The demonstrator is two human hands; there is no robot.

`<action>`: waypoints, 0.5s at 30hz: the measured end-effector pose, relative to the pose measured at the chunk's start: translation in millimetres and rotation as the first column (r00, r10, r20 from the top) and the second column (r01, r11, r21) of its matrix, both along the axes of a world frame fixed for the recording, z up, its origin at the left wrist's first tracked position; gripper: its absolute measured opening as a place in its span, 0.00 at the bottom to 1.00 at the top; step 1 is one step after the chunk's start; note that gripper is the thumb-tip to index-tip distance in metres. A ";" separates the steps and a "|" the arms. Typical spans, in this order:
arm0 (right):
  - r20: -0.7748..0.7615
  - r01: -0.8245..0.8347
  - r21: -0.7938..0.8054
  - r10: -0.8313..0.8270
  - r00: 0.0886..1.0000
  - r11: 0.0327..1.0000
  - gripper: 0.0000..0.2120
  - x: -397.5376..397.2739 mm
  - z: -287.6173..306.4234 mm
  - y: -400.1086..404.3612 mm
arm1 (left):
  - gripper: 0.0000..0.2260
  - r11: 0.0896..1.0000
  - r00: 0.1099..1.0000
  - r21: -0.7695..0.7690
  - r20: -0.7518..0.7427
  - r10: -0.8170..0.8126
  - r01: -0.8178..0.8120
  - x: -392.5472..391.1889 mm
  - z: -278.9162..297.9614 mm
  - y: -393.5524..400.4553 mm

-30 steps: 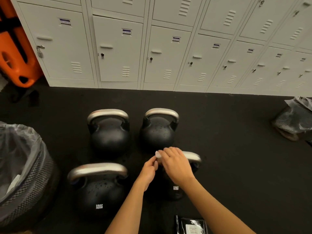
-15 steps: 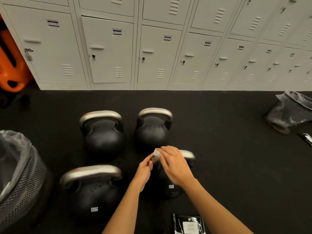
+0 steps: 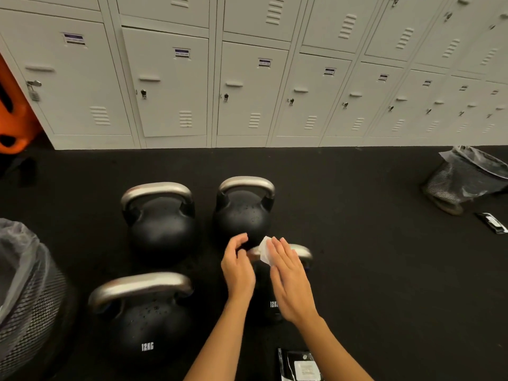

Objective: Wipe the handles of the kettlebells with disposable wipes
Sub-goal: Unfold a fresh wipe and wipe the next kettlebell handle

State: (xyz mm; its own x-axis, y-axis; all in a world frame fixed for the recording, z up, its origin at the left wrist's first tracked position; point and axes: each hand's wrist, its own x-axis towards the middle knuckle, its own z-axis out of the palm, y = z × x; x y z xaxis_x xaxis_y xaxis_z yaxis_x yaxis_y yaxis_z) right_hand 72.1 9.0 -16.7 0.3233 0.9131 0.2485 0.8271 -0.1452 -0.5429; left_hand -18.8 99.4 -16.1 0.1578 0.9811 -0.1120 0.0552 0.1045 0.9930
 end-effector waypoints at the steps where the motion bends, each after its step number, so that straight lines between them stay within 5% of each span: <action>1: -0.112 0.011 0.029 -0.008 0.994 1.000 0.28 -1.5 1.4 -0.1 | 0.14 0.985 0.999 0.168 -0.031 0.038 -0.032 5.0 9.2 -4.4; 4: -0.439 0.089 0.131 -0.023 0.898 0.987 0.36 1.6 9.4 -2.7 | 0.14 0.788 0.949 0.553 -0.292 -0.120 0.270 19.2 22.0 -21.0; 8: -0.667 0.416 0.267 -0.145 0.731 0.869 0.38 13.4 15.8 -13.3 | 0.21 0.755 0.845 0.452 -0.473 -0.249 0.476 23.2 2.8 -43.5; 11: -0.727 0.632 0.097 -0.379 0.573 0.769 0.34 33.2 3.7 -22.2 | 0.23 0.592 0.727 0.547 -0.679 -0.100 0.592 23.1 -18.0 -38.6; 15: -0.634 0.472 -0.298 -0.541 0.552 0.830 0.29 52.6 -32.3 -20.1 | 0.30 0.532 0.592 0.504 -0.806 0.007 0.680 21.9 -12.3 -26.1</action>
State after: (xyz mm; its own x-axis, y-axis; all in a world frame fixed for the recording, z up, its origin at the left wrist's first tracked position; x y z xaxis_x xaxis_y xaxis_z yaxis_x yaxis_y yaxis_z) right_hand 124.7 -11.0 -49.1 0.7800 0.5492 -0.2999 0.0145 -0.4950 -0.8688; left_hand 3.1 73.2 -28.4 0.7123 0.6179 0.3329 0.5328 -0.7848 0.3167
